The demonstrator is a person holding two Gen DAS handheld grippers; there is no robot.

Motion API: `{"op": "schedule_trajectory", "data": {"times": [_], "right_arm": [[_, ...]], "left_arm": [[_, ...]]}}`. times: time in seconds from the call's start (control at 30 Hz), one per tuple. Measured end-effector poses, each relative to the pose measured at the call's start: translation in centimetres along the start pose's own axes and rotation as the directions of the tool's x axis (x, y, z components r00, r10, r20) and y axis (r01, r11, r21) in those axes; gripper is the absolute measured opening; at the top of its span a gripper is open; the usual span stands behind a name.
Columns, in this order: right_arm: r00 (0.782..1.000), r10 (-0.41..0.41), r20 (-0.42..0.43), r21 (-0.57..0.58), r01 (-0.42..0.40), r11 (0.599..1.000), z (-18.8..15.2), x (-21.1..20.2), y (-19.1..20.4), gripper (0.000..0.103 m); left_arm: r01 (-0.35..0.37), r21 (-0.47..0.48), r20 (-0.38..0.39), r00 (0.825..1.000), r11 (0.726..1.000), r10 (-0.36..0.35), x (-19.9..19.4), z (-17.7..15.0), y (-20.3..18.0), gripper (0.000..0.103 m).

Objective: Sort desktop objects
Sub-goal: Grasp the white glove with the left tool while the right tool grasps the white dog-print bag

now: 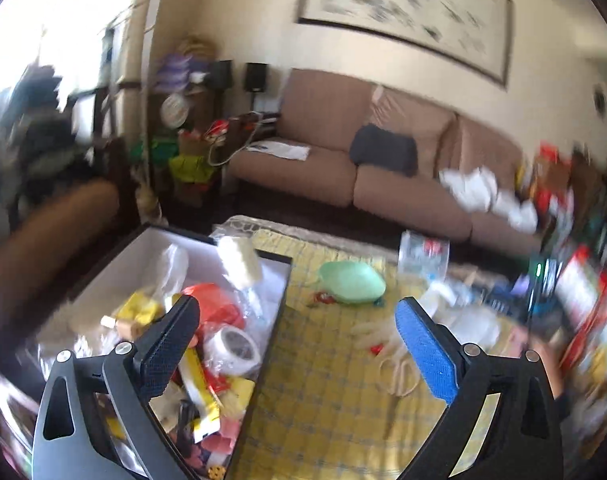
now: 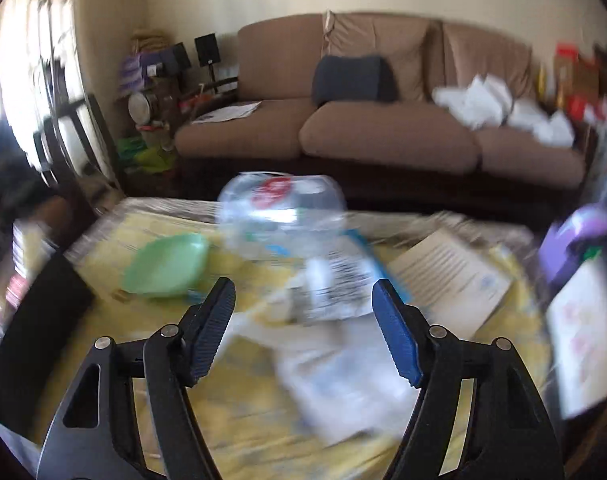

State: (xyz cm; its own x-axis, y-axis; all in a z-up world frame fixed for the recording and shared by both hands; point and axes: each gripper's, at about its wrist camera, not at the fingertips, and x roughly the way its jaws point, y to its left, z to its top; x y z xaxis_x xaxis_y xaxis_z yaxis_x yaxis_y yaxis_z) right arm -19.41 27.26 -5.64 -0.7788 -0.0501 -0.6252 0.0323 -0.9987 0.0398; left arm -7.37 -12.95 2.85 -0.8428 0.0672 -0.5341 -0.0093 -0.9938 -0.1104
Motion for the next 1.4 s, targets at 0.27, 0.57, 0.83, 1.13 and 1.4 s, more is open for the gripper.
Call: {"op": "schedule_trajectory", "data": {"times": [0.27,0.57,0.83,1.13,1.4], "right_arm": [[0.935,0.153,-0.319,0.101,-0.127,0.987,-1.0,6.2,-2.0,0.055],[0.953,0.045,-0.301,-0.245,-0.123,0.962,-3.4,6.8,2.0,0.036],[0.957,0.117,-0.266,-0.157,-0.162,0.974,-3.6,6.1,-0.9,0.038],[0.959,0.138,-0.248,-0.245,-0.200,0.949,-3.9,6.0,0.9,0.052],[0.952,0.144,-0.268,-0.179,-0.197,0.964,-4.2,7.8,0.9,0.037]], "left_arm": [[0.112,-0.116,-0.273,0.952,0.987,-0.141,9.4,-3.9,-3.5,0.101],[0.182,0.018,-0.413,0.897,0.983,-0.158,19.0,-6.6,-11.9,0.101],[0.164,0.141,-0.365,0.925,0.976,-0.102,21.3,-6.4,-16.6,0.101],[0.059,0.264,-0.364,0.930,0.963,0.043,22.3,-6.1,-17.8,0.101],[0.063,0.314,-0.375,0.925,0.947,0.063,23.2,-7.1,-19.4,0.101]]}}
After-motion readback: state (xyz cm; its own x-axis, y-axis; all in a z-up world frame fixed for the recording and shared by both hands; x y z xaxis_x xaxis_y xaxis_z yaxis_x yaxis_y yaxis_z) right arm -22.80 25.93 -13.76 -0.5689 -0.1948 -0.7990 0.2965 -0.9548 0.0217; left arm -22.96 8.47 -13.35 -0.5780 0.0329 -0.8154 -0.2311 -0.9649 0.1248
